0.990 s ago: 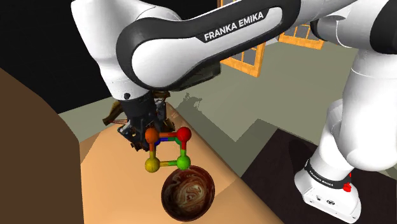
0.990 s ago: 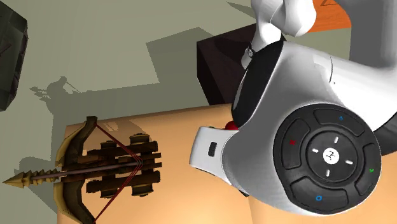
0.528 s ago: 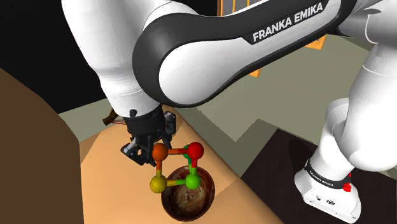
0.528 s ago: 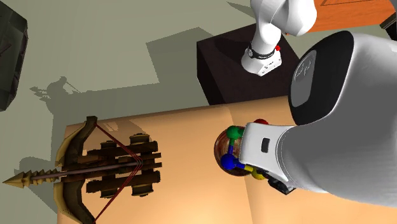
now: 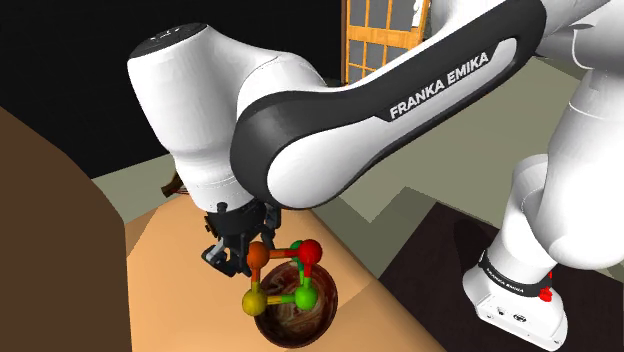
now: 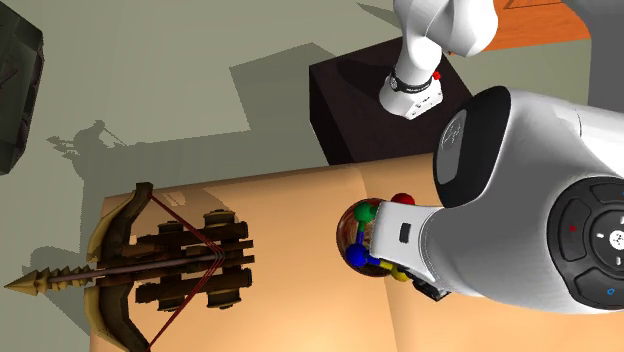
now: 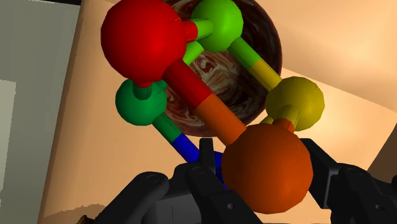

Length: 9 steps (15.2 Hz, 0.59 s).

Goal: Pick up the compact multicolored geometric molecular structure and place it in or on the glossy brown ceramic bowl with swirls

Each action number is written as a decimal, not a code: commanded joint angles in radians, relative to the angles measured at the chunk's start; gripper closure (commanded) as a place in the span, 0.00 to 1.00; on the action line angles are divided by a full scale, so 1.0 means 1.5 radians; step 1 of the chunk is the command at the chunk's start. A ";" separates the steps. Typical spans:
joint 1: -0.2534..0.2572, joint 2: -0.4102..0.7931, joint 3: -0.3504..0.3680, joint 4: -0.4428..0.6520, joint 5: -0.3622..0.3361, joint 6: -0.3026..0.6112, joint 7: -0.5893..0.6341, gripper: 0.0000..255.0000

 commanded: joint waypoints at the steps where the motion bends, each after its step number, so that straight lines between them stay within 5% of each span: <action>1: 0.000 0.004 0.000 -0.014 -0.002 0.018 0.002 1.00; 9: 0.001 0.023 -0.001 -0.065 -0.015 0.085 0.013 1.00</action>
